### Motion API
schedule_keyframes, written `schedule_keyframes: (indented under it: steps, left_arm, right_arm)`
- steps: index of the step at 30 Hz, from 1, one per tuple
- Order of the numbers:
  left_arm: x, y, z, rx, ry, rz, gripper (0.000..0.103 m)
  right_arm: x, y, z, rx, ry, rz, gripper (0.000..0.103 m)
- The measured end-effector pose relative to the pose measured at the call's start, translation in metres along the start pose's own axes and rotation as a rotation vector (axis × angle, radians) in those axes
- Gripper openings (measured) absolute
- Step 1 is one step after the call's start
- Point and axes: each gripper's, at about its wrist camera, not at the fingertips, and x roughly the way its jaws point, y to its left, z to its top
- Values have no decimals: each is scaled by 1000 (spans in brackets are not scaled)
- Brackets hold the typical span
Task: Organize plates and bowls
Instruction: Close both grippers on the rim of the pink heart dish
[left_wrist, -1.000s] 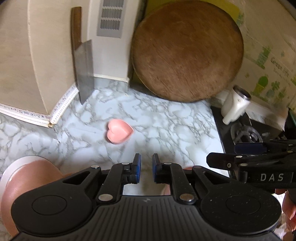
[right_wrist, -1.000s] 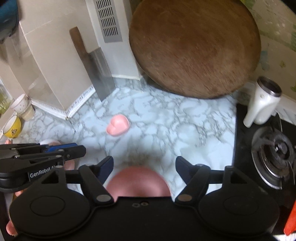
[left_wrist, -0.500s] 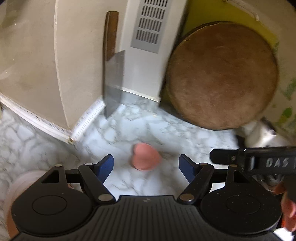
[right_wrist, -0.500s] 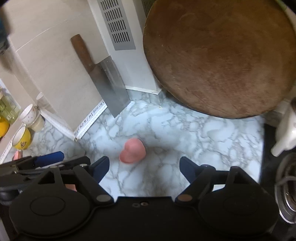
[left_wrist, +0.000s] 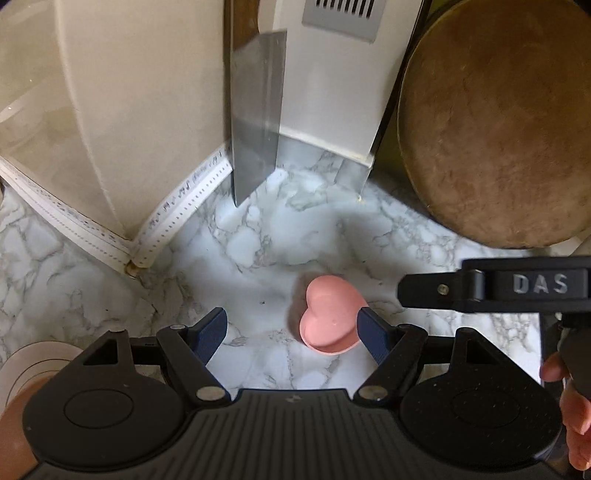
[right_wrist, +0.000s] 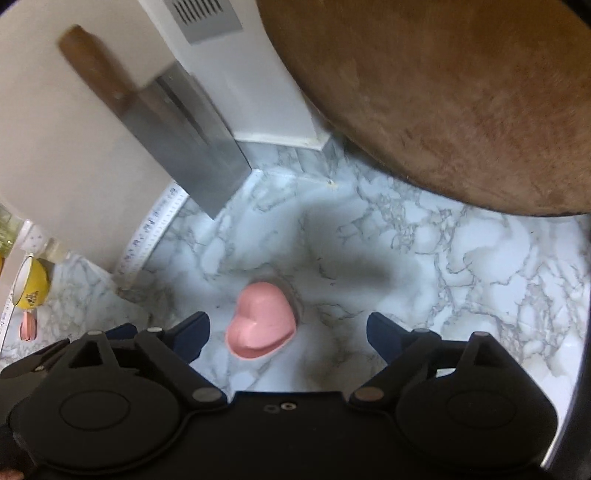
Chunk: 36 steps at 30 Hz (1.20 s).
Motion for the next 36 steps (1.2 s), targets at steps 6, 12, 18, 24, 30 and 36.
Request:
schedule_keyframes:
  steps: [6, 12, 18, 24, 30, 36]
  left_arm:
    - [27, -4, 5, 5, 44, 9, 77]
    - [51, -1, 8, -7, 84, 23, 77]
    - [63, 2, 6, -12, 99, 11, 73]
    - [72, 0, 4, -8, 125, -5, 54]
    - [79, 2, 2, -22, 143, -18, 31]
    - [80, 3, 2, -28, 142, -32, 16]
  right_arm:
    - [33, -12, 8, 12, 52, -26, 82]
    - [56, -17, 9, 15, 103, -22, 66]
    - [67, -12, 9, -1, 123, -13, 50]
    - [75, -6, 7, -18, 140, -8, 34]
    - [79, -5, 8, -26, 148, -3, 21]
    - [81, -2, 7, -35, 148, -6, 8]
